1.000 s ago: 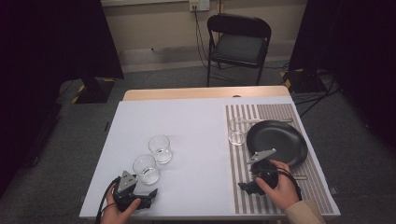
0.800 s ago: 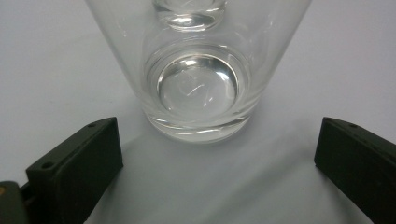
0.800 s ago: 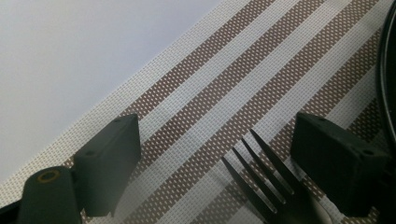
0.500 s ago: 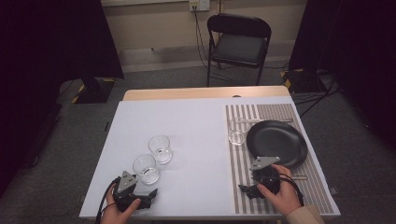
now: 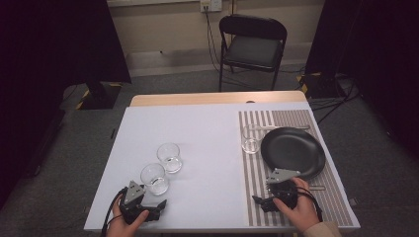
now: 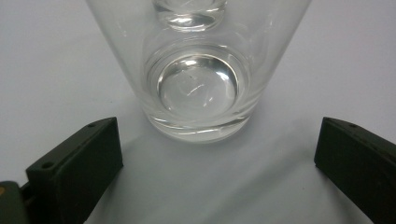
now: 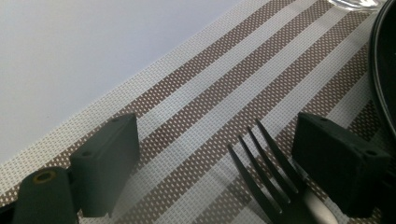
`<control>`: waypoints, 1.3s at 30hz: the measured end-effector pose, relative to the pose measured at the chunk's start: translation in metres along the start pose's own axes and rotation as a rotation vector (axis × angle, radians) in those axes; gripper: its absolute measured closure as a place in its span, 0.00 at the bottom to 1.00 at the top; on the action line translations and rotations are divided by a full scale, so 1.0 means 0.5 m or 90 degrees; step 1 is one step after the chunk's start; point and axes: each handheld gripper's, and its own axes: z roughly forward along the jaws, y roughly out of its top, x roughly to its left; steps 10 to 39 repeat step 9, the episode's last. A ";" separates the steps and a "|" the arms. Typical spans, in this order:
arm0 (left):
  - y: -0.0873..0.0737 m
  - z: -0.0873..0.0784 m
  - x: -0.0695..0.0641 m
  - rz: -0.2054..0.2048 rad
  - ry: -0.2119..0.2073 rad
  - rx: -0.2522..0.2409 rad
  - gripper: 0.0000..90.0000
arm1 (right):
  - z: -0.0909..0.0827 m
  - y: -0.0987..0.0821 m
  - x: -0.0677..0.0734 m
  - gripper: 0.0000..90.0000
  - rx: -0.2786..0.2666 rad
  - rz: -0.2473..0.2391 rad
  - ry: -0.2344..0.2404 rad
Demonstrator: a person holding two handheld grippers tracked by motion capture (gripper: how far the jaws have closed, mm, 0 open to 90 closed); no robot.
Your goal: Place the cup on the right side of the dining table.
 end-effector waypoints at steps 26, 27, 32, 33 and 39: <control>0.000 0.000 0.000 0.001 0.001 0.000 0.00 | 0.000 -0.009 0.000 0.16 -0.022 -0.002 -0.001; 0.000 0.000 0.000 0.001 0.001 0.000 0.00 | 0.000 -0.009 0.000 0.16 -0.022 -0.002 -0.001; 0.000 0.000 0.000 0.001 0.001 0.000 0.00 | 0.000 -0.009 0.000 0.16 -0.022 -0.002 -0.001; 0.000 0.000 0.000 0.001 0.001 0.000 0.00 | 0.000 -0.009 0.000 0.16 -0.022 -0.002 -0.001; 0.000 0.000 0.000 0.001 0.001 0.000 0.00 | 0.000 -0.009 0.000 0.16 -0.022 -0.002 -0.001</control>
